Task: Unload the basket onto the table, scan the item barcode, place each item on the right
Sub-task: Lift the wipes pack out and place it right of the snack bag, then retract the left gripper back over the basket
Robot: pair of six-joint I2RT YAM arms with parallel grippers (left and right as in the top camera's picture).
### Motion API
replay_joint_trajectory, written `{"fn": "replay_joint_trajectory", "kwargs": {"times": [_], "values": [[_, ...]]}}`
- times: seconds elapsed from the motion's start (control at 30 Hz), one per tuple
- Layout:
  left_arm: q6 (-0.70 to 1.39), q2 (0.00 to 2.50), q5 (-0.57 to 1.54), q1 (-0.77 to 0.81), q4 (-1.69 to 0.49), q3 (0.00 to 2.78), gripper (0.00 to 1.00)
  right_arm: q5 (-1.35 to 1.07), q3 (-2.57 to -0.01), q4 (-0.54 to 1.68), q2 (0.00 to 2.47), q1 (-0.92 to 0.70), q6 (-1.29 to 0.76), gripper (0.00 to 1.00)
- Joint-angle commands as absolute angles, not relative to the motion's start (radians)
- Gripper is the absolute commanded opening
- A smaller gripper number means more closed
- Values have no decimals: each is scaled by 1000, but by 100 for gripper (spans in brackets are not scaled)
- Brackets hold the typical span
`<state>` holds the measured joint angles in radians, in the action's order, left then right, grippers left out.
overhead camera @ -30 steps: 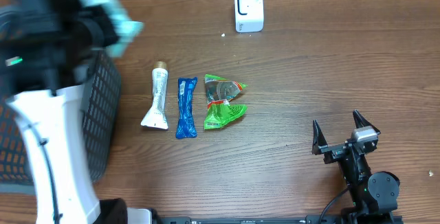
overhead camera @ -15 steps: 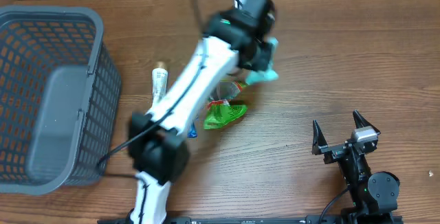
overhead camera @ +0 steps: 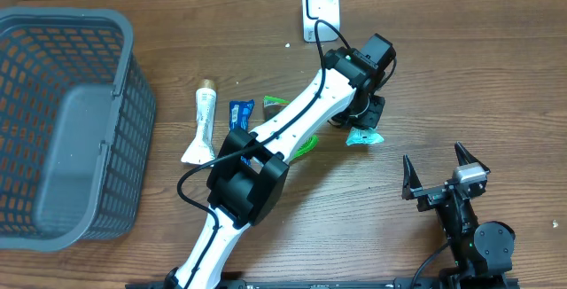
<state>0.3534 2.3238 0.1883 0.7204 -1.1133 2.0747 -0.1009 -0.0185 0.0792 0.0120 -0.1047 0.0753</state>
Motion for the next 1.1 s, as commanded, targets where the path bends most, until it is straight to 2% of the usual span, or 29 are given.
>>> {"fn": "replay_joint_trajectory", "kwargs": {"times": [0.0,0.03,0.1,0.13,0.17,0.5,0.77,0.93,1.07], "values": [[375,2335,203,720,-1102,2082,18,-106,-8,74,3,-101,76,100],[375,2335,204,720,-1102,2082,28,-106,-8,74,3,-101,76,100],[374,2335,203,720,-1103,2082,62,-106,-8,74,3,-101,76,100],[374,2335,203,720,-1103,2082,69,-106,-8,74,3,-101,76,100],[374,2335,202,720,-1102,2082,72,-106,-8,74,3,-101,76,100],[340,2239,186,692,-1166,2163,71,-106,-8,74,3,-101,76,100],[340,2000,-85,624,-1379,2311,74,-106,-8,74,3,-101,76,100],[339,1817,-179,498,-1507,2315,74,-106,-8,74,3,-101,76,100],[336,1705,-219,337,-1599,2315,76,-106,-8,74,3,-101,76,100]]}}
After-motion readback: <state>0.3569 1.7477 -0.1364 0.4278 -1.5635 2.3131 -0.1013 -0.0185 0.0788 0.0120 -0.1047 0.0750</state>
